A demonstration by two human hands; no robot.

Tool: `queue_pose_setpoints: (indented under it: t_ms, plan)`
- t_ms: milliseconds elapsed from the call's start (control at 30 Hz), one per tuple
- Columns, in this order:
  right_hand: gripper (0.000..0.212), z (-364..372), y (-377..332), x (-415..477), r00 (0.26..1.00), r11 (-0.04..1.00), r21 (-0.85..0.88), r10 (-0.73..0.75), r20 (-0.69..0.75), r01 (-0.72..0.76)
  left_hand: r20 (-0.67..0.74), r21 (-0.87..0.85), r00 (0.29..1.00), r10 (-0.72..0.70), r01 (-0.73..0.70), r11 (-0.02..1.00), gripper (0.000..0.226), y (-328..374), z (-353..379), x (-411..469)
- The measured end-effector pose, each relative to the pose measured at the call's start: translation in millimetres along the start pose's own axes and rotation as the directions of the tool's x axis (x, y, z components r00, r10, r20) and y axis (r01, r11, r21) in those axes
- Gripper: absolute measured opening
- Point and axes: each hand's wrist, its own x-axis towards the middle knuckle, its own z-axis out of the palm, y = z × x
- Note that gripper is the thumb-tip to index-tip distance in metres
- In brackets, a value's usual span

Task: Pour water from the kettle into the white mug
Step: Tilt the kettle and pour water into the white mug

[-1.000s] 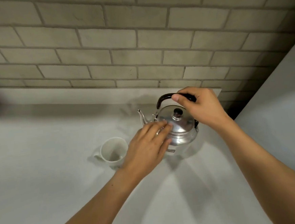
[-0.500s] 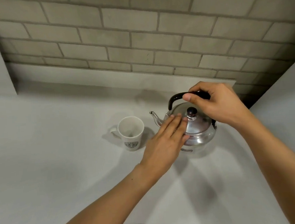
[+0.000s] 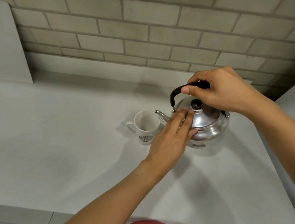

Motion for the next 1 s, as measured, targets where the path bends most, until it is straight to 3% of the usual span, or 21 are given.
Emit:
queue_pose_setpoints:
  t_ms: [333,1000]
  plan:
    - [0.048,-6.7,-23.9,18.6,0.982,0.992,-0.096,-0.058,0.180,0.076,-0.081,-0.124,0.996,-0.045,0.035,0.992,0.048,1.9,7.5,2.3]
    - [0.036,-15.2,-55.9,45.3,0.936,0.952,-0.240,-0.103,0.337,0.191,-0.021,-0.409,0.962,-0.271,0.239,0.881,0.047,18.5,-6.5,6.9]
